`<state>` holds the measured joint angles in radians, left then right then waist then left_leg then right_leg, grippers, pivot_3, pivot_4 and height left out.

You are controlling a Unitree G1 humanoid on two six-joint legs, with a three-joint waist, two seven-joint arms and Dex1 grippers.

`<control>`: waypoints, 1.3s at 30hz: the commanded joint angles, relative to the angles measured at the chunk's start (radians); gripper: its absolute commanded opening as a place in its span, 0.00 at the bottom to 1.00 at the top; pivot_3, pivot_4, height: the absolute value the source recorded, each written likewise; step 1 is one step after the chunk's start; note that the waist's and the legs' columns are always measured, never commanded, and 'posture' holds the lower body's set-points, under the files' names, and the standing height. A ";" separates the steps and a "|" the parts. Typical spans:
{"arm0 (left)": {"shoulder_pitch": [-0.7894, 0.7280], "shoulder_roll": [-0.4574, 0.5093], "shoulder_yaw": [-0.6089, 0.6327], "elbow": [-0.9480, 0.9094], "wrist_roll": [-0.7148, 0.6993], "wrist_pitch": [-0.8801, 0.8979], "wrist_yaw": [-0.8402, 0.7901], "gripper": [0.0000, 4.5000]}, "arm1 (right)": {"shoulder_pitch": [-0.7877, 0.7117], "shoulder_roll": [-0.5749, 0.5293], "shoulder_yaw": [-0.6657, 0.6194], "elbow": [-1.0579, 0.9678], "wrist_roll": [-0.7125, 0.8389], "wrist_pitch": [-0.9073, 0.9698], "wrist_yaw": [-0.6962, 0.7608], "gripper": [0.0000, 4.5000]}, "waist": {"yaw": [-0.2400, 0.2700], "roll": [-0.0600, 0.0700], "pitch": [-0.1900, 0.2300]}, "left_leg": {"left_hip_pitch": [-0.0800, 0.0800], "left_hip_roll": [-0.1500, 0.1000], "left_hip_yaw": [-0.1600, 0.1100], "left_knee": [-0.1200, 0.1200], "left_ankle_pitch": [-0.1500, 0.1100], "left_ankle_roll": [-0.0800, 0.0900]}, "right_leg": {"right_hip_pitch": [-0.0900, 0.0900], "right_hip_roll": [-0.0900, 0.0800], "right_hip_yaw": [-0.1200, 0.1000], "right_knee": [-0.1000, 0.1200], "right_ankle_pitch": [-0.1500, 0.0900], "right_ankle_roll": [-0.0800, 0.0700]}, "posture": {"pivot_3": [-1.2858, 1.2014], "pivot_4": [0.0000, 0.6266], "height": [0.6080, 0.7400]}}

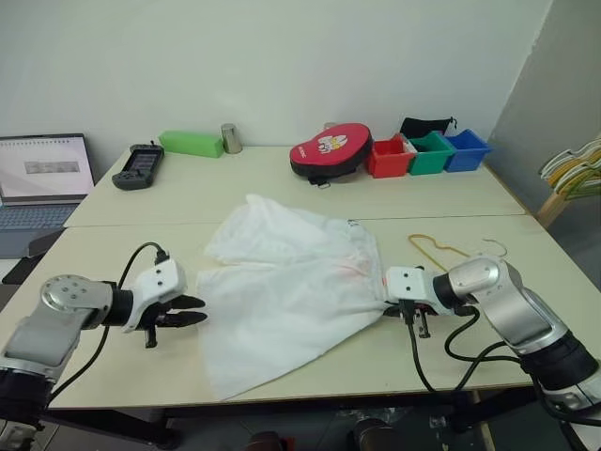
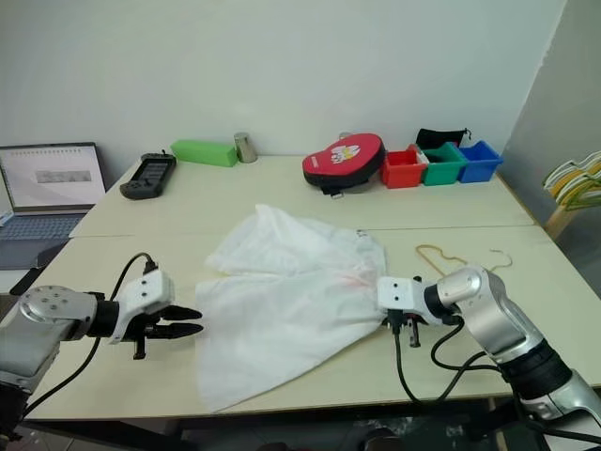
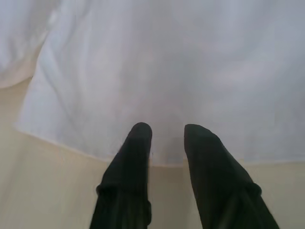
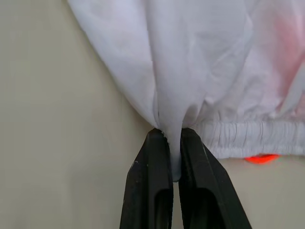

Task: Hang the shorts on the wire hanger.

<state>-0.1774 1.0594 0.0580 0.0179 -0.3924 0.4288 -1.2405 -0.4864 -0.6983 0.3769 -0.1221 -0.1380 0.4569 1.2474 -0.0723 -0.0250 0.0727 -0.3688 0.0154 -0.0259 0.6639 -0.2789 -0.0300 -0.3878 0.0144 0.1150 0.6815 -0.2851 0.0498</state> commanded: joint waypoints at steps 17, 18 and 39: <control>0.325 0.013 -0.087 -0.397 0.121 -0.028 0.088 0.78 | -0.160 0.123 0.055 0.156 -0.006 -0.055 -0.090 0.00 | 0.003 0.003 0.003 | 0.005 0.000 0.002 -0.001 0.000 0.000 | 0.003 0.000 0.003 0.000 -0.001 -0.002 | 0.52 0.05 1.00; 0.313 0.009 -0.094 -0.376 0.132 -0.034 0.092 0.78 | -0.159 0.122 0.056 0.155 -0.008 -0.057 -0.093 0.00 | 0.005 0.003 0.003 | 0.005 0.000 0.002 -0.001 0.000 0.000 | 0.003 0.000 0.003 0.000 -0.001 -0.002 | 0.52 0.05 1.00; 0.218 -0.052 -0.184 -0.145 0.244 -0.223 0.058 0.23 | -0.141 0.090 0.049 0.092 0.002 -0.003 -0.107 0.00 | 0.005 0.007 -0.004 | 0.005 0.000 0.003 -0.001 0.000 0.000 | 0.003 0.000 0.003 0.000 -0.001 -0.001 | 0.51 0.01 1.00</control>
<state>0.0492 1.0135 -0.1135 -0.1489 -0.1789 0.2079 -1.1914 -0.6164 -0.5989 0.4461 0.0023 -0.1374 0.4547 1.1499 -0.0675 -0.0176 0.0691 -0.3638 0.0149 -0.0229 0.6632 -0.2791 -0.0303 -0.3851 0.0146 0.1180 0.6814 -0.2856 0.0487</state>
